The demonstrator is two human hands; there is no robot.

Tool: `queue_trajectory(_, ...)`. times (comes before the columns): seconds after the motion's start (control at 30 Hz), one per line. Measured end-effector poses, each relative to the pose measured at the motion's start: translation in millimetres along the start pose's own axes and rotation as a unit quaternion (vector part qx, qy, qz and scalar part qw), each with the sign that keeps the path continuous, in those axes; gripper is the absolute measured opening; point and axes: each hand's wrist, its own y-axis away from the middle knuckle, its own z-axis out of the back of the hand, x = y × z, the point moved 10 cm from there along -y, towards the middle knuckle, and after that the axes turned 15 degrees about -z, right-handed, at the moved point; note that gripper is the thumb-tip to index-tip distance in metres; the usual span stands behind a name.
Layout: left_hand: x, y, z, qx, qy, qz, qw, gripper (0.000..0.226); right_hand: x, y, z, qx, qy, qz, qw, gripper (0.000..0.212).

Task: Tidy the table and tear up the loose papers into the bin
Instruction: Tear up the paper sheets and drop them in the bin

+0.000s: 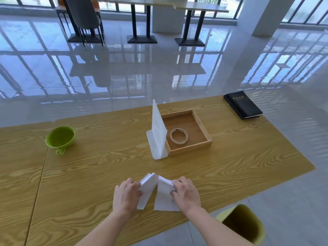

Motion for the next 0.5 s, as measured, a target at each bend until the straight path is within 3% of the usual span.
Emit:
queue_trajectory(0.3, -7, 6, 25, -0.045, 0.040, 0.009, 0.998, 0.008, -18, 4, 39, -0.045, -0.062, -0.046, 0.996, 0.024)
queue_trajectory(0.5, -29, 2, 41, -0.059, 0.048, -0.025, 0.997, 0.008, -31, 18, 65, -0.081, -0.096, -0.061, 0.990, 0.013)
